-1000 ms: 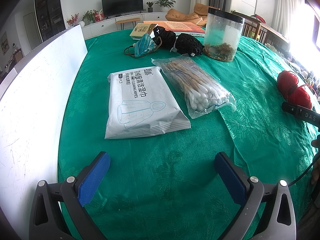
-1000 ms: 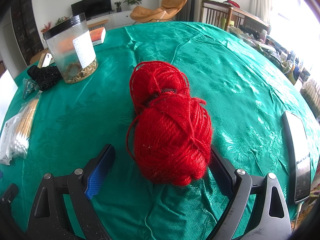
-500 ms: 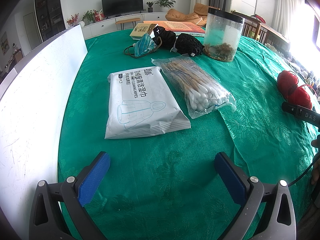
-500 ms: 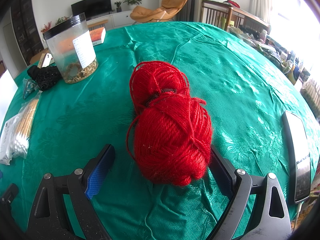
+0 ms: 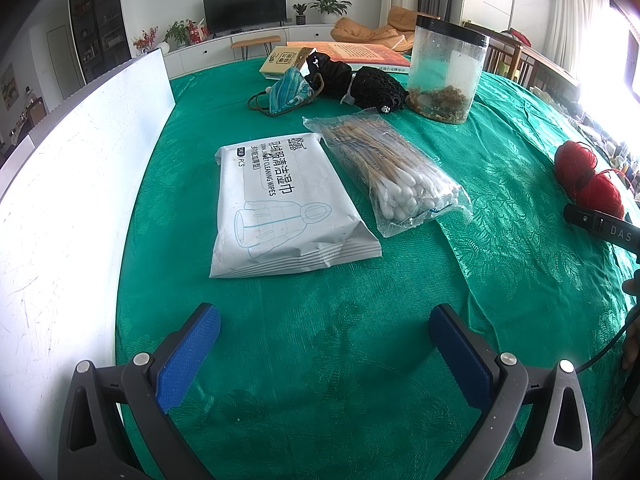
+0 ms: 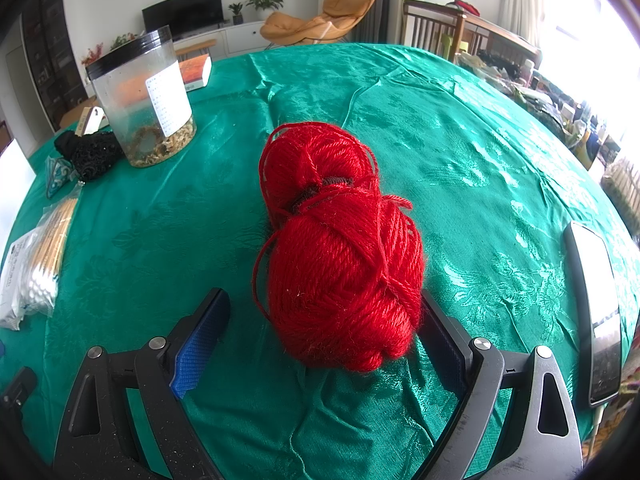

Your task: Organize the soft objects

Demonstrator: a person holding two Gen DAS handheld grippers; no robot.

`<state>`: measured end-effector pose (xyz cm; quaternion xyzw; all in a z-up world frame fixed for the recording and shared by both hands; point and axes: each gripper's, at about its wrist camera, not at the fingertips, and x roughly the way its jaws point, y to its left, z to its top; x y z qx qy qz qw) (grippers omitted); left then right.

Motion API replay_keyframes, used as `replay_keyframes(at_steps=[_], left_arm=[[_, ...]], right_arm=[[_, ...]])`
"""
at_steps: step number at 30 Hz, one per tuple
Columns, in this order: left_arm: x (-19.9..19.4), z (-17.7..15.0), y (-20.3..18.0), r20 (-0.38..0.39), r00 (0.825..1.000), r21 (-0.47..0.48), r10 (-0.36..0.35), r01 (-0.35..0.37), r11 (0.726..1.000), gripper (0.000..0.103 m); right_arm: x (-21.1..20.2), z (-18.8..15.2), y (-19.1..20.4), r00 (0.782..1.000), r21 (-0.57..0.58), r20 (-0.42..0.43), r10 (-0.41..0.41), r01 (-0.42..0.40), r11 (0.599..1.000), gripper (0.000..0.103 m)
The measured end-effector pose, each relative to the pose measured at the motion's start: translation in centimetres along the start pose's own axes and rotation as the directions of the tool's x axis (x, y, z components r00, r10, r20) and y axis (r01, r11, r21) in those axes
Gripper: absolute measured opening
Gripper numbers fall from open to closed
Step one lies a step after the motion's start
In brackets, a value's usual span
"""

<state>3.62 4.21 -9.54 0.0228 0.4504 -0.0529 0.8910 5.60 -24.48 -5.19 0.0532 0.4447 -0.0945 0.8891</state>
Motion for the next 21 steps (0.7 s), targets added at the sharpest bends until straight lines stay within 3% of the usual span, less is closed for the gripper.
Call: replay_keyframes(at_steps=[17, 21], left_arm=[[-0.03, 0.00, -0.02, -0.003, 1.000, 0.000, 0.001, -0.001, 1.000, 0.103], [-0.31, 0.62, -0.09, -0.093, 0.996, 0.007, -0.016, 0.016, 1.000, 0.103]], right_arm=[[0.00, 0.00, -0.01, 1.000, 0.000, 0.000, 0.000, 0.000, 1.000, 0.092], [-0.01, 0.00, -0.02, 1.000, 0.000, 0.000, 0.000, 0.000, 1.000, 0.092]])
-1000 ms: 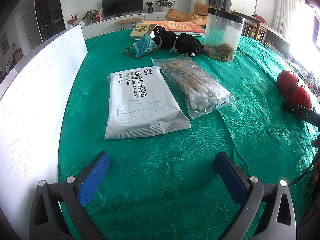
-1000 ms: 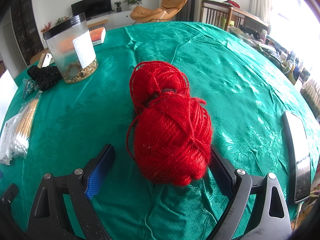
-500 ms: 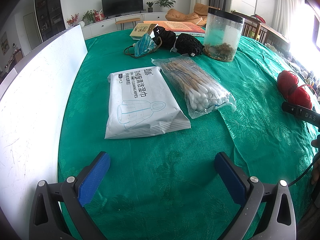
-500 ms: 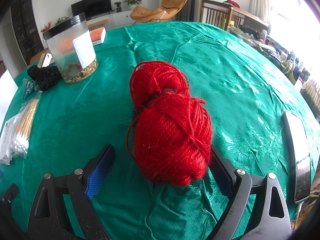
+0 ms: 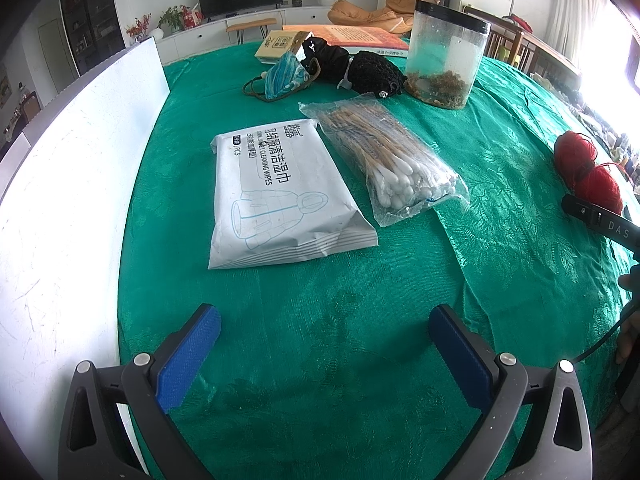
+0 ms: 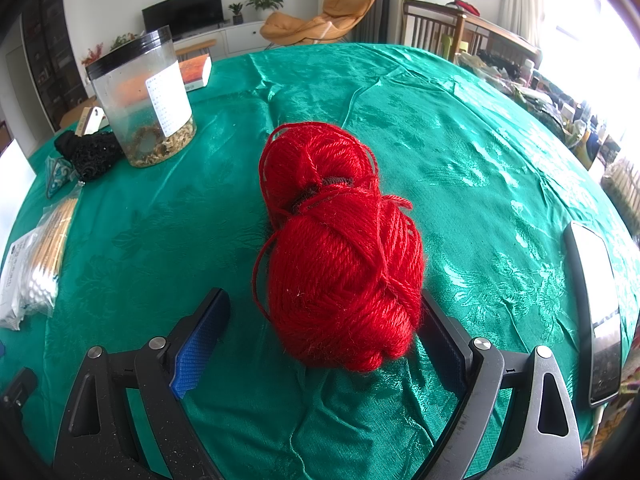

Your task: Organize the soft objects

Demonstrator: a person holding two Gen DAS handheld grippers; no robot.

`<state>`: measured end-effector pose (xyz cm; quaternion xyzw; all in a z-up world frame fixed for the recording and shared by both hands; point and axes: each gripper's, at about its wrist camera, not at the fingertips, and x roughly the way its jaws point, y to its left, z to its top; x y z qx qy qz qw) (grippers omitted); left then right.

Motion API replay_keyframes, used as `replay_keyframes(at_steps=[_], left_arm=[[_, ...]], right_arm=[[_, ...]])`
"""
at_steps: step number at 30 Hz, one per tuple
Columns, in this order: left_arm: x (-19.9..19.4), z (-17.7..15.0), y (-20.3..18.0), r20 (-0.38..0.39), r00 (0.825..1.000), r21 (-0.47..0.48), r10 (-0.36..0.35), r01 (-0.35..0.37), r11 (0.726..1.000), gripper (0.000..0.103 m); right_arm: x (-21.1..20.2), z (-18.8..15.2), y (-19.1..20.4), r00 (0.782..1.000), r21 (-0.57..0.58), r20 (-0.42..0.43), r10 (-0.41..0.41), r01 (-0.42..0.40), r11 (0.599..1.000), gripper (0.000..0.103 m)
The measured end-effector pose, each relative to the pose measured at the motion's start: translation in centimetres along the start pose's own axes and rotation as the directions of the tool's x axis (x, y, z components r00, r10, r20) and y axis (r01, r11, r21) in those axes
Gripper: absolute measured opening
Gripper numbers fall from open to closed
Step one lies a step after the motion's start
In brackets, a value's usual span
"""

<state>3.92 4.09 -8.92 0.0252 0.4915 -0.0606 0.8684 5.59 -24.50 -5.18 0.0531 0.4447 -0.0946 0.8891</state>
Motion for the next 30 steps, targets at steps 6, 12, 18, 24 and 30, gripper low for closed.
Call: replay_keyframes(at_steps=[6, 12, 18, 24, 30], left_arm=[[-3.2, 2.8, -0.9, 0.064, 0.997, -0.025, -0.034, 0.035, 0.999, 0.103], [0.1, 8.9, -4.4, -0.022, 1.000, 0.006, -0.014, 0.014, 1.000, 0.103], [4.9, 10.1, -5.4, -0.099, 0.988, 0.030, 0.122, -0.120, 0.992, 0.102], [5.9, 11.1, -6.3, -0.091, 0.983, 0.055, 0.159, -0.154, 0.987, 0.092], [5.3, 11.8, -6.3, -0.089, 0.992, 0.080, 0.086, -0.079, 0.994, 0.038]], right_arm=[[0.1, 0.0, 0.1, 1.000, -0.001, -0.001, 0.005, -0.005, 1.000, 0.093], [0.2, 0.0, 0.2, 1.000, -0.001, -0.001, 0.006, -0.006, 1.000, 0.094], [0.2, 0.0, 0.2, 1.000, -0.001, -0.001, 0.006, -0.006, 1.000, 0.094], [0.2, 0.0, 0.2, 1.000, -0.001, -0.001, 0.007, -0.007, 1.000, 0.094], [0.3, 0.1, 0.3, 1.000, 0.005, -0.001, 0.015, -0.015, 1.000, 0.094]])
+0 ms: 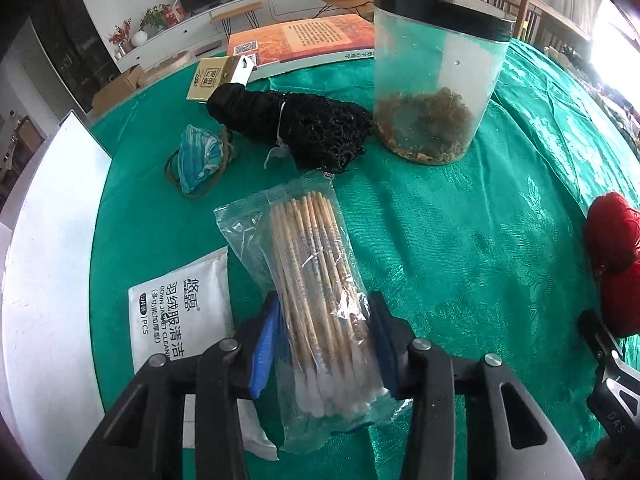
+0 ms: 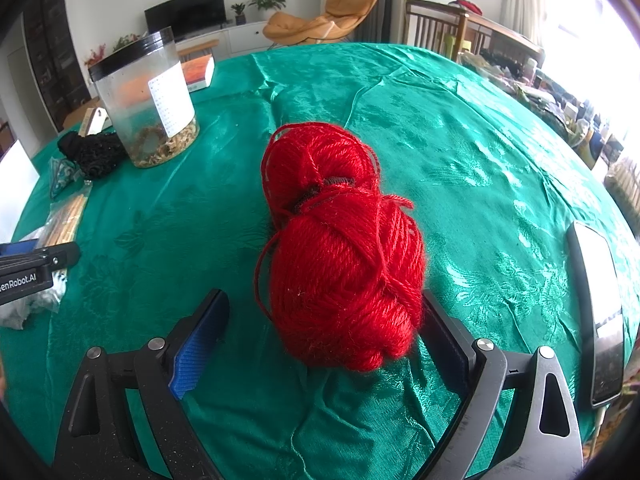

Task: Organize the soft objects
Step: 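Grasp the cotton swab bag with the left tool while the right tool lifts the yarn, then carry swab bag and yarn over the white box while both tools open to release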

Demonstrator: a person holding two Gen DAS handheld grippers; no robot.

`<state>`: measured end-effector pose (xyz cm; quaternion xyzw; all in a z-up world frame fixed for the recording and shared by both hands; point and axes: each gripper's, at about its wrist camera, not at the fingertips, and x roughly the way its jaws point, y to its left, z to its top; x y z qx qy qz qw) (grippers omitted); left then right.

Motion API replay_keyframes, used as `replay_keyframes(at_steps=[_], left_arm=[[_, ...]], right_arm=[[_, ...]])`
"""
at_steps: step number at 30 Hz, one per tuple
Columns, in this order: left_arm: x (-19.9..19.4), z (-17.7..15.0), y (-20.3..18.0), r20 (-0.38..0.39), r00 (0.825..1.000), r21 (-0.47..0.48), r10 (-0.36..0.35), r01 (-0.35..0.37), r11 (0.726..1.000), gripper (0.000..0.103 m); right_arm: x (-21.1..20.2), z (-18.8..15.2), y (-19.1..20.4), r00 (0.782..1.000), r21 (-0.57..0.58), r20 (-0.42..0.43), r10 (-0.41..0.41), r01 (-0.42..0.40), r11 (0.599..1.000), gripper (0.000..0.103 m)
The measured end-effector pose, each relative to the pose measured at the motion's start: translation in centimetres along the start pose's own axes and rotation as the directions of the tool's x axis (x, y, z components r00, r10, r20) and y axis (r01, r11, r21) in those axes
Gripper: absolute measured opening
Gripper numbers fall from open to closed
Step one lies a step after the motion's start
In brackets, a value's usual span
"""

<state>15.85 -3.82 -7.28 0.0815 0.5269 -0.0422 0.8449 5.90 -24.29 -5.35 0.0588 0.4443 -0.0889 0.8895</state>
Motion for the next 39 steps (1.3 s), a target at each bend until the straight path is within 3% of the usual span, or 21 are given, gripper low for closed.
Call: replay_keyframes(at_steps=[7, 9, 10, 11, 13, 16, 21, 26, 30, 33, 36, 39], left_arm=[[-2.7, 0.1, 2.2, 0.044, 0.991, -0.076, -0.127, 0.130, 0.989, 0.034], [-3.7, 0.3, 2.9, 0.065, 0.986, -0.097, -0.155, 0.161, 0.982, 0.034], [-4.4, 0.4, 3.2, 0.081, 0.983, -0.102, -0.164, 0.172, 0.980, 0.034], [-5.0, 0.6, 3.5, 0.096, 0.981, -0.107, -0.171, 0.181, 0.978, 0.034], [-5.8, 1.0, 4.3, 0.121, 0.974, -0.124, -0.192, 0.207, 0.970, 0.034], [-6.8, 1.5, 5.1, 0.149, 0.962, -0.152, -0.229, 0.251, 0.956, 0.034], [-9.5, 2.5, 6.5, 0.210, 0.943, -0.166, -0.258, 0.295, 0.941, 0.034], [-14.6, 2.2, 10.0, 0.305, 0.918, -0.170, -0.254, 0.315, 0.934, 0.034], [-17.9, 0.1, 14.5, 0.349, 0.912, -0.195, -0.215, 0.295, 0.936, 0.034], [-19.5, -2.5, 18.6, 0.346, 0.923, -0.233, -0.166, 0.256, 0.938, 0.034], [-20.6, -6.0, 23.0, 0.327, 0.942, -0.281, -0.080, 0.178, 0.943, 0.034], [-21.0, -9.7, 27.2, 0.291, 0.957, -0.341, 0.011, 0.092, 0.936, 0.034]], right_arm=[[-1.3, 2.1, -2.1, 0.995, 0.103, 0.059, 0.084, -0.089, 0.991, 0.093], [-0.2, 3.7, -2.8, 0.991, 0.098, 0.032, 0.130, -0.133, 0.986, 0.089], [0.6, 4.4, -3.3, 0.987, 0.107, 0.005, 0.162, -0.161, 0.981, 0.081], [1.3, 5.0, -3.9, 0.981, 0.120, -0.022, 0.190, -0.186, 0.975, 0.044], [2.2, 6.1, -4.8, 0.967, 0.147, -0.059, 0.246, -0.236, 0.961, 0.045], [1.9, 7.7, -5.0, 0.972, 0.128, -0.046, 0.231, -0.223, 0.966, 0.044], [0.6, 12.3, -4.9, 0.975, 0.147, 0.059, 0.212, -0.219, 0.965, 0.044], [-1.8, 17.3, -2.9, 0.961, 0.124, 0.183, 0.209, -0.233, 0.965, 0.044], [-6.6, 18.5, 2.2, 0.925, -0.018, 0.236, 0.299, -0.304, 0.953, 0.044], [-10.0, 17.4, 7.5, 0.882, -0.110, 0.207, 0.423, -0.409, 0.906, 0.044], [-13.3, 15.3, 13.6, 0.815, -0.177, 0.148, 0.561, -0.536, 0.826, 0.045], [-16.7, 12.8, 19.9, 0.717, -0.224, 0.067, 0.694, -0.667, 0.711, 0.045]])
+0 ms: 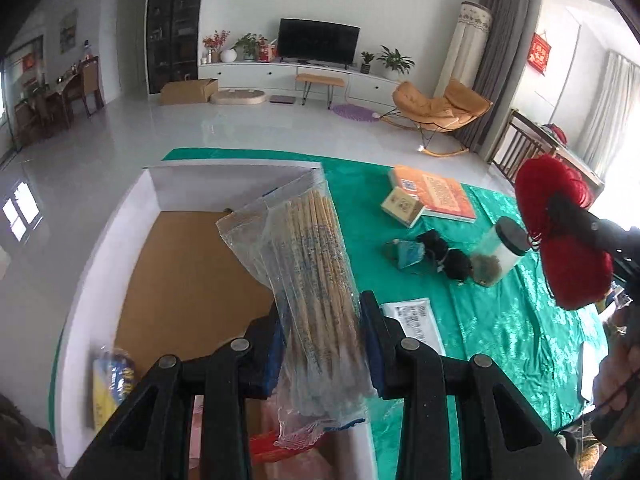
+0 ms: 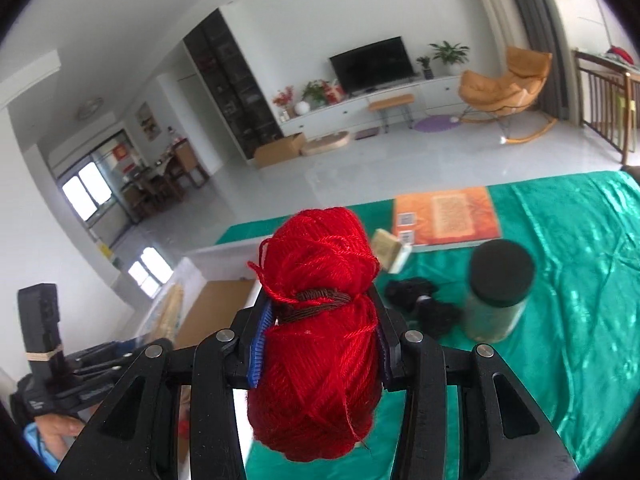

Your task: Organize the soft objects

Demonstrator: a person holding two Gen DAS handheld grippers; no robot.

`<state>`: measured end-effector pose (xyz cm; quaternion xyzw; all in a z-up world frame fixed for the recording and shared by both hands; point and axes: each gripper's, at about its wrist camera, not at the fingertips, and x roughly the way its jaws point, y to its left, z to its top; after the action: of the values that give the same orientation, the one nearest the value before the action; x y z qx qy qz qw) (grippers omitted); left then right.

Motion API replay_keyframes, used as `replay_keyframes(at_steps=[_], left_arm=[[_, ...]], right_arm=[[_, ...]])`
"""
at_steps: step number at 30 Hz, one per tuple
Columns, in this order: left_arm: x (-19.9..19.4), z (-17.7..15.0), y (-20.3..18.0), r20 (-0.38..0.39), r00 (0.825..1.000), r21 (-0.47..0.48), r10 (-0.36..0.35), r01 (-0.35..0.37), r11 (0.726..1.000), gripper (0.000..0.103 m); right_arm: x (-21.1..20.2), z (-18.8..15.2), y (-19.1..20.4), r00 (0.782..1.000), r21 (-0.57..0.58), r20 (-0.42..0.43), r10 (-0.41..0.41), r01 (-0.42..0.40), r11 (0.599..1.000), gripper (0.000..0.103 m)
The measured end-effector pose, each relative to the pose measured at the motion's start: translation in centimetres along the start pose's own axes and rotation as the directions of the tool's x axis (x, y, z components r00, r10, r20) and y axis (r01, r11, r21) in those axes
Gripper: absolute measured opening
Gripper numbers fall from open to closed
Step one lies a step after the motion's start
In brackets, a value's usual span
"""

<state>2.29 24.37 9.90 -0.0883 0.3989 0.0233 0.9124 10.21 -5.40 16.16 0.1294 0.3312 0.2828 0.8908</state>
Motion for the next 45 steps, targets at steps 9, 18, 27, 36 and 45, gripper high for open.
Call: replay_keyframes(at_steps=[9, 18, 27, 36, 45], left_arm=[[-0.4, -4.6, 8.3, 0.020, 0.990, -0.161, 0.139, -0.134, 0.978, 0.101], [0.2, -5.6, 3.8, 0.062, 0.998, -0.118, 0.020, -0.012, 0.993, 0.101], [1.3, -7.2, -9.7, 0.015, 0.986, 0.112, -0.164, 0.162, 0.980, 0.101], [6.8, -8.6, -17.2, -0.119, 0.987, 0.204, -0.105, 0.128, 0.971, 0.101], [10.1, -8.7, -19.0, -0.092, 0.993, 0.301, 0.080, -0.049, 0.953, 0.101]], right_arm=[[7.9, -6.2, 13.5, 0.930, -0.012, -0.233, 0.283, -0.294, 0.956, 0.081], [5.8, -12.3, -0.8, 0.979, -0.007, -0.152, -0.138, 0.138, 0.990, 0.081], [-0.1, -18.4, -14.2, 0.790, 0.014, -0.140, -0.597, 0.605, 0.796, 0.081], [0.5, -19.1, -15.5, 0.784, 0.034, -0.166, -0.598, 0.610, 0.791, 0.080], [1.0, -19.6, -15.4, 0.770, 0.017, -0.177, -0.612, 0.625, 0.781, 0.086]])
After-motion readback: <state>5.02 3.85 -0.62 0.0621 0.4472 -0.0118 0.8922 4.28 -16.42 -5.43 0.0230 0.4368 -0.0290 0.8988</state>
